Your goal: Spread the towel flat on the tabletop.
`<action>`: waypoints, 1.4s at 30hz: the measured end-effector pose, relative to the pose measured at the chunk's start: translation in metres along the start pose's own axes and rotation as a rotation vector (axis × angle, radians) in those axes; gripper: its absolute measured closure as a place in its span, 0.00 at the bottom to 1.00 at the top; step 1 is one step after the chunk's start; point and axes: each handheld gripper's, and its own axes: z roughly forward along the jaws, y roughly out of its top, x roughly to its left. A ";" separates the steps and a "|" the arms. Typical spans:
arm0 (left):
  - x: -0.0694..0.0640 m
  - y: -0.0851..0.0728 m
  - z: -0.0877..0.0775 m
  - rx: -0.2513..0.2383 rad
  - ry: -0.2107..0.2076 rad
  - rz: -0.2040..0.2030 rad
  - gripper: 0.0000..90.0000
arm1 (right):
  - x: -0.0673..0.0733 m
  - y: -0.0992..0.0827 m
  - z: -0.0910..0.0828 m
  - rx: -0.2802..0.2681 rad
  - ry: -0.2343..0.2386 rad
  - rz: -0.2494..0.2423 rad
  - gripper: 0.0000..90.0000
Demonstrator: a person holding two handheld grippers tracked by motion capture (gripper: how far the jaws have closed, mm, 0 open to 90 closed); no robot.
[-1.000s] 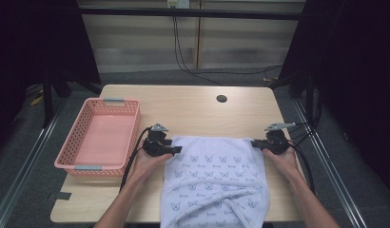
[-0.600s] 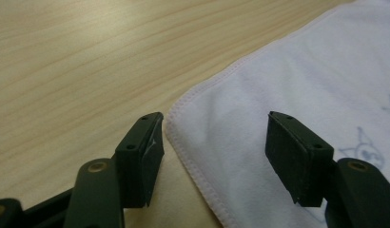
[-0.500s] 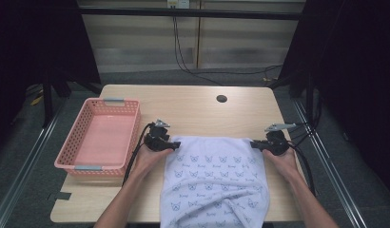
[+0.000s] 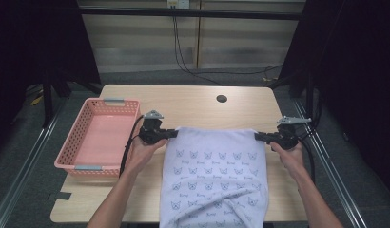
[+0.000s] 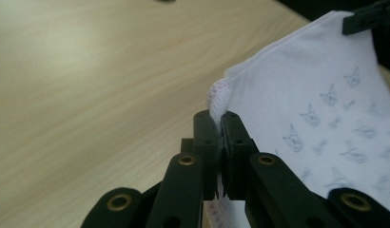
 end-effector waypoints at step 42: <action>-0.017 0.030 -0.068 -0.158 -0.035 0.018 0.97 | 0.033 0.076 -0.052 -0.179 0.056 -0.082 0.96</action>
